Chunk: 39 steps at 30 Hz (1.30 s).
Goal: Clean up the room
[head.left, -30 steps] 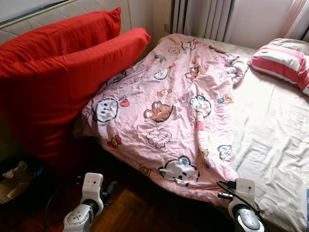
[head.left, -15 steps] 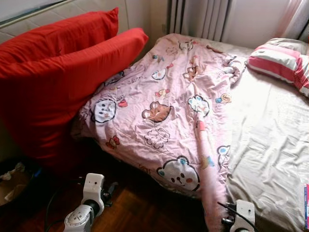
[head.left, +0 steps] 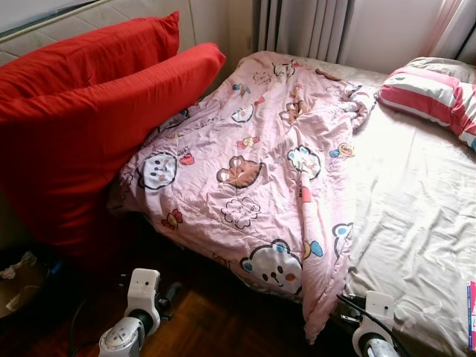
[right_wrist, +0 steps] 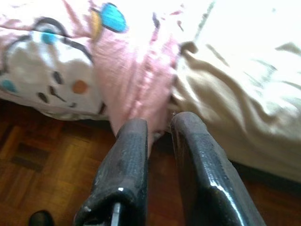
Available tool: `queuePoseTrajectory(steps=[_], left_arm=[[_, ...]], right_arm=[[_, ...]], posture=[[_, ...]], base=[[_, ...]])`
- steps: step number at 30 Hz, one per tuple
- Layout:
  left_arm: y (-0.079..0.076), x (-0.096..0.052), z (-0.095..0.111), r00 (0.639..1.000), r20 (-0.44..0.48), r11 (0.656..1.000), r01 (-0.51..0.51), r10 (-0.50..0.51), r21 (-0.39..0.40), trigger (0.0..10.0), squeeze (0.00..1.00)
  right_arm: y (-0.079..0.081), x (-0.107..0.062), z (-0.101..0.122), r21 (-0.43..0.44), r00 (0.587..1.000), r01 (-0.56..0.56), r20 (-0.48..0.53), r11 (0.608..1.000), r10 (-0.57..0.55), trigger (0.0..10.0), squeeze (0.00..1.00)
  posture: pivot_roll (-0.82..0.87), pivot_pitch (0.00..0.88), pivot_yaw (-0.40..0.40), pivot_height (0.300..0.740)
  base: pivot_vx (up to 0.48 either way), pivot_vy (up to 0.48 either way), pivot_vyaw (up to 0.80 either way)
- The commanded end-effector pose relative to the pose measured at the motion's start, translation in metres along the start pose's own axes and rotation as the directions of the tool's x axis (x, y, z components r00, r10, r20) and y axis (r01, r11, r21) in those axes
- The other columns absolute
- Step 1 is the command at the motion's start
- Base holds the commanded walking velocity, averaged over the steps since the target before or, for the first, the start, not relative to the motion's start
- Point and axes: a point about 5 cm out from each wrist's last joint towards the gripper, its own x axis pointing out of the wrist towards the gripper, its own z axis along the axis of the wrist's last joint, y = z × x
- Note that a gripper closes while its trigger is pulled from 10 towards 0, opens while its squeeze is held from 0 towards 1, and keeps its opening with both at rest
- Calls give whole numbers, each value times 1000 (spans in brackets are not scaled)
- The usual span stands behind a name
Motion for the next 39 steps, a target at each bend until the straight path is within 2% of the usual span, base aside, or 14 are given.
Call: queuePoseTrajectory(steps=[1, 3, 5, 8, 10, 17, 21, 28, 35, 39], left_arm=[[5, -4, -13, 996, -72, 996, -53, 48, -73, 10000, 0], [8, -7, -23, 988, -132, 988, -96, 80, -120, 10000, 0], [8, -9, -27, 984, -156, 985, -110, 89, -131, 10000, 0], [7, -14, -40, 966, -234, 983, -141, 110, -121, 10000, 0], [5, -17, -48, 953, -276, 982, -158, 124, -107, 10000, 0], [5, -25, -63, 926, -345, 970, -210, 156, -124, 10000, 0], [2, -31, -73, 912, -377, 964, -227, 160, -140, 10000, 0], [2, -37, -80, 904, -394, 961, -236, 163, -145, 10000, 0], [9, -48, -91, 881, -439, 955, -259, 174, -141, 10000, 0], [12, -51, -93, 877, -447, 955, -263, 176, -140, 10000, 0]], right_arm=[[3, 0, -3, -23, 1000, -20, -13, 1000, 20, 10000, 0], [2, 0, -5, -47, 999, -19, -42, 999, 17, 10000, 0], [1, 0, -7, -51, 998, -19, -54, 999, 17, 10000, 0], [4, -1, -11, -90, 994, -67, -89, 994, 59, 10000, 0], [9, -2, -17, -154, 986, -123, -127, 980, 104, 10000, 0], [16, -4, -24, -195, 974, -170, -180, 966, 135, 10000, 0], [10, -9, -36, -241, 966, -179, -225, 954, 125, 10000, 0], [-6, -17, -51, -245, 956, -176, -273, 954, 106, 10000, 0], [-20, -20, -55, -253, 951, -157, -299, 955, 77, 10000, 0], [-20, -20, -55, -256, 951, -158, -299, 954, 78, 10000, 0]], posture=[[-7, 54, 20, 740], [-6, 49, 20, 740], [-8, 39, 18, 740], [-16, 32, 18, 740], [-4, 26, 18, 740], [-5, 20, 11, 740], [7, 20, 9, 740], [14, 28, 7, 740], [4, 33, 8, 740], [1, 34, 8, 740]], base=[[0, 0, 0], [0, 0, 0], [0, 0, 0], [0, 0, 0], [0, 0, 0], [0, 0, 0], [0, 0, 200], [0, 0, 800], [0, 0, 800], [0, 0, 800]])
